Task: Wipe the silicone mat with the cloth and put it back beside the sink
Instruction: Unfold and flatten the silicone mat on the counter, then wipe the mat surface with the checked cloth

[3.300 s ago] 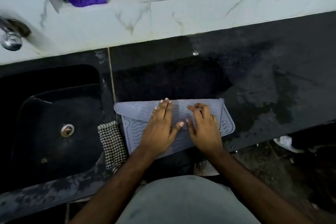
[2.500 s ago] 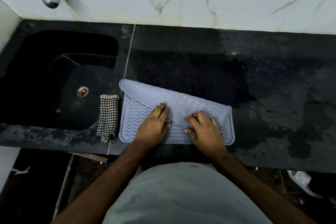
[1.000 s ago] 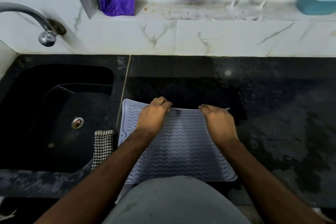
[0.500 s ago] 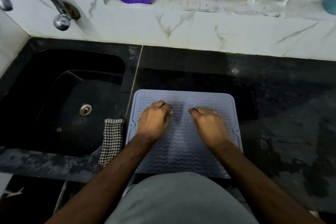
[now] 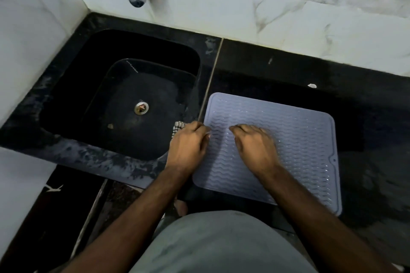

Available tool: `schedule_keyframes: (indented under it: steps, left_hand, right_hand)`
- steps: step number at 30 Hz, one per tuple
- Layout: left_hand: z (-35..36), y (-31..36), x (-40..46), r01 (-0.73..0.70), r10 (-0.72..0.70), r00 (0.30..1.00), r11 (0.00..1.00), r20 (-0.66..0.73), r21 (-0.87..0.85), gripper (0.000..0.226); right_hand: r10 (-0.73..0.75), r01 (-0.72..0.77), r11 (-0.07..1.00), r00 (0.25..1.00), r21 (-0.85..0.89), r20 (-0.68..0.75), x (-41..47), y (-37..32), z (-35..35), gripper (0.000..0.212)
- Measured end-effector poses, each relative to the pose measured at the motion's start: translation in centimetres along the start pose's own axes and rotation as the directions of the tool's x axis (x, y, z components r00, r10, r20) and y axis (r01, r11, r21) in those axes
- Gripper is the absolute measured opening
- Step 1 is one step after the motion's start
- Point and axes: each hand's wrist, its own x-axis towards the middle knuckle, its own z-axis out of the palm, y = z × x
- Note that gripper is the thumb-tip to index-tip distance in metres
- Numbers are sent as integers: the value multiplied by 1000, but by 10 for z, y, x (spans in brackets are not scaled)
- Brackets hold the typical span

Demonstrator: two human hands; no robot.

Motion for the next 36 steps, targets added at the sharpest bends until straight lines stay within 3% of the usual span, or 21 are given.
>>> schedule_keyframes:
  steps: [4, 9, 14, 18, 21, 24, 26, 29, 33, 36]
  left_hand:
    - [-11, -31, -8, 74, -74, 997, 996, -1, -48, 30]
    - [-17, -50, -7, 280, -275, 960, 937, 54, -207, 43]
    - [-6, -60, -16, 346, -335, 938, 876, 93, -337, 42]
    - [0, -76, -15, 474, -415, 879, 805, 233, -357, 29]
    - [-5, -78, -12, 461, -394, 887, 787, 241, -410, 21]
    - [-9, -70, -12, 334, -281, 942, 837, 183, -432, 20]
    - [-9, -64, -11, 297, -237, 954, 820, 183, -489, 20]
    - [-4, -56, -9, 348, -239, 937, 719, 256, -601, 18]
    - [-5, -41, -4, 330, -183, 943, 598, 277, -730, 15]
    - [-14, -21, 5, 275, -96, 960, 498, 263, -822, 7]
  right_hand:
    - [-7, 7, 1000, 1000, 11, -5, 14, -31, 7, 42]
    - [8, -8, 1000, 1000, 4, 8, 28, -67, 17, 44]
    - [69, -69, 998, 997, 9, 23, 29, -99, 27, 33]
    - [150, -157, 985, 984, 73, 101, 20, -118, 35, 24]
    - [212, -247, 948, 960, 200, 181, 11, -128, 38, 23]
    - [267, -313, 910, 944, 271, 193, 6, -129, 39, 17]
    - [319, -372, 857, 927, 357, 199, 6, -127, 37, 17]
    - [386, -454, 743, 891, 492, 239, 5, -121, 30, 17]
    - [558, -628, 387, 742, 675, 371, 6, -116, 15, 55]
    - [619, -607, 264, 702, 749, 352, 9, -110, -2, 78]
